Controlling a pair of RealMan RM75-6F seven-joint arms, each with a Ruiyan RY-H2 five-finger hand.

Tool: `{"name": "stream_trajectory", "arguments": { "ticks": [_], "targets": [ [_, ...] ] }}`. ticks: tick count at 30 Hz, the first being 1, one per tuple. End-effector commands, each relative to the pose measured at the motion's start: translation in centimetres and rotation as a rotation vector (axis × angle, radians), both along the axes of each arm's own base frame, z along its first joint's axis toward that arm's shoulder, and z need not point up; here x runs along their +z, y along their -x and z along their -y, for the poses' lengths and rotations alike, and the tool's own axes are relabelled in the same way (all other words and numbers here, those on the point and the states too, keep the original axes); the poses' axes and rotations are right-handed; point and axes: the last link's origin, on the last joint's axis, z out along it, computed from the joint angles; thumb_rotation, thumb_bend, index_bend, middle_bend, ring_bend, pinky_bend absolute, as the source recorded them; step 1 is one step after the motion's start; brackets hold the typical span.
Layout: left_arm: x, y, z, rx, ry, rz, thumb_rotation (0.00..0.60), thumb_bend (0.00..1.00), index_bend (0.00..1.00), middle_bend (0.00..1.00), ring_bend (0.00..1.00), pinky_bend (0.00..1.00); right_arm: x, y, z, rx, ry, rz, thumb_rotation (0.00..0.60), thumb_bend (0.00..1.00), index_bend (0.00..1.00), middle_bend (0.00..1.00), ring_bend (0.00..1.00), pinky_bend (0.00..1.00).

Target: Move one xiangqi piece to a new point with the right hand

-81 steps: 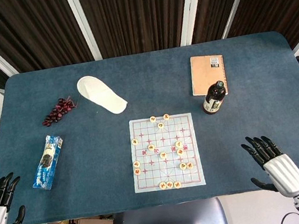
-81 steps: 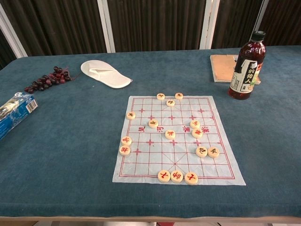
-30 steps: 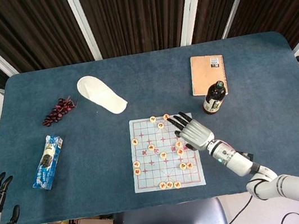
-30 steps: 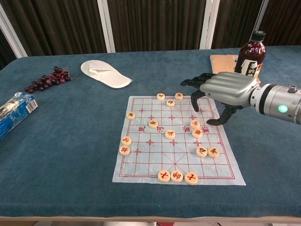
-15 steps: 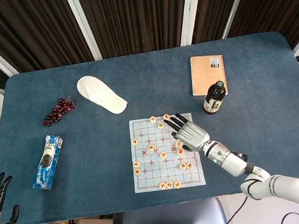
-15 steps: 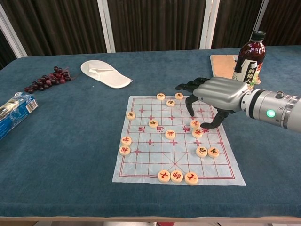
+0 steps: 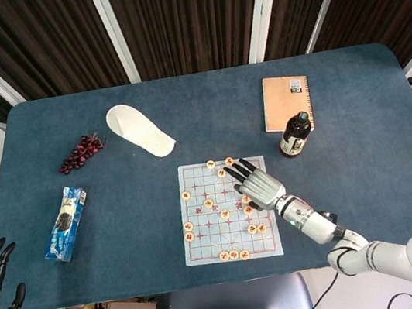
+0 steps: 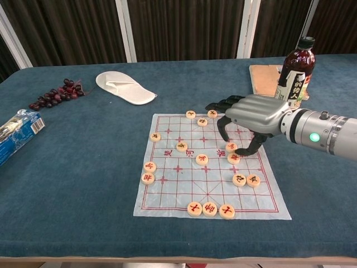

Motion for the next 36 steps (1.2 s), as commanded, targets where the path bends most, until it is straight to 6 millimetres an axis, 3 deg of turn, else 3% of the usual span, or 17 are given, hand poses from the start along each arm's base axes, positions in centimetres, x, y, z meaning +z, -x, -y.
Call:
{"name": "stream_trajectory", "arguments": {
  "ticks": [1, 14, 25, 36],
  "targets": [
    [0.0, 0.0, 0.0, 0.0, -0.001, 0.0, 0.6, 0.45, 0.0, 0.0, 0.0, 0.0, -0.1, 0.0, 0.0, -0.004, -0.002, -0.004, 0.6, 0.43, 0.6, 0.02, 0.0, 0.0],
    [0.1, 0.1, 0.0, 0.0, -0.004, 0.004, 0.6, 0.45, 0.0, 0.0, 0.0, 0.0, -0.3, -0.2, 0.0, -0.013, -0.001, -0.008, 0.6, 0.52, 0.7, 0.07, 0.0, 0.0],
    [0.2, 0.1, 0.1, -0.001, -0.009, 0.005, 0.6, 0.45, 0.0, 0.0, 0.0, 0.0, 0.2, -1.4, 0.4, -0.026, 0.026, 0.071, 0.6, 0.52, 0.71, 0.08, 0.0, 0.0],
    [0.5, 0.2, 0.2, -0.002, -0.02, 0.005, 0.6, 0.45, 0.0, 0.0, 0.0, 0.0, -2.5, -4.1, 1.2, -0.038, 0.041, 0.092, 0.6, 0.52, 0.71, 0.09, 0.0, 0.0]
  ]
}}
